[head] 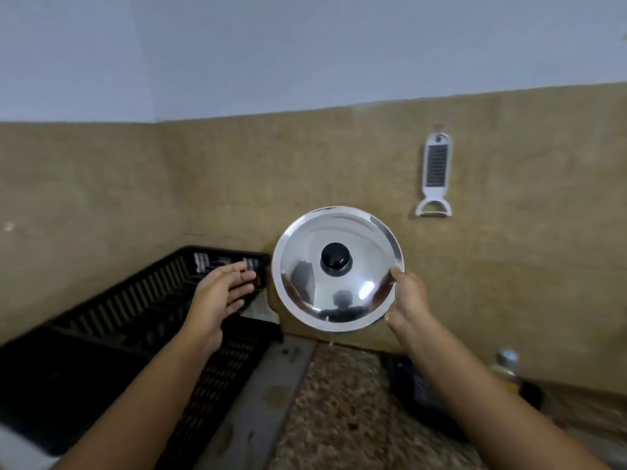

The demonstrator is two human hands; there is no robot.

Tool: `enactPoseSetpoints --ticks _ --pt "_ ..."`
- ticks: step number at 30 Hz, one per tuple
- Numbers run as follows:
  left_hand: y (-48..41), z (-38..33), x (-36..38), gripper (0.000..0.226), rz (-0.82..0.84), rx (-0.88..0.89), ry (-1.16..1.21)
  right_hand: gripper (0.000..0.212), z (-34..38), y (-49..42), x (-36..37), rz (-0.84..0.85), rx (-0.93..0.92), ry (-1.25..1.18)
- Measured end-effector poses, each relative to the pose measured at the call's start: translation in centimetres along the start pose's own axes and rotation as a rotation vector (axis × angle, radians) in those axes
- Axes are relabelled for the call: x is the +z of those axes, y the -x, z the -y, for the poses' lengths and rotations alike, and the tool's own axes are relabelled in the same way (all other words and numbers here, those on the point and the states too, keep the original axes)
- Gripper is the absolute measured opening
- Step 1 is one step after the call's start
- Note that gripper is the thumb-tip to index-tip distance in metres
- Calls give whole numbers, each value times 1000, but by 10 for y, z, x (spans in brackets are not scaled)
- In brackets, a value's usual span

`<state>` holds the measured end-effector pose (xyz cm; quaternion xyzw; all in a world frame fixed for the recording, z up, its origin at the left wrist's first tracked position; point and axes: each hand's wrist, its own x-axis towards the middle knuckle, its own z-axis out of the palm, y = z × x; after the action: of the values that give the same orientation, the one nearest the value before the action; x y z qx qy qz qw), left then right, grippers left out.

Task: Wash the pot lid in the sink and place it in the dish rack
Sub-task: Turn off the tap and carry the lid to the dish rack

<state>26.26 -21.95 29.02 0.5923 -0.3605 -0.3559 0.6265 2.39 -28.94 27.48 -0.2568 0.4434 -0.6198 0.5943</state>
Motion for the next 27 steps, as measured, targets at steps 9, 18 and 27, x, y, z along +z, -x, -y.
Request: enactPoseSetpoints --ticks 9,18,27 --pt "-86 -9 -106 25 -196 -74 -65 31 -44 -43 171 67 -206 86" --pt "-112 19 -130 23 -166 -135 -78 19 -96 -90 276 131 -411 204" --pt "-115 15 -131 24 -132 -56 -46 22 -145 -116 293 162 -332 239"
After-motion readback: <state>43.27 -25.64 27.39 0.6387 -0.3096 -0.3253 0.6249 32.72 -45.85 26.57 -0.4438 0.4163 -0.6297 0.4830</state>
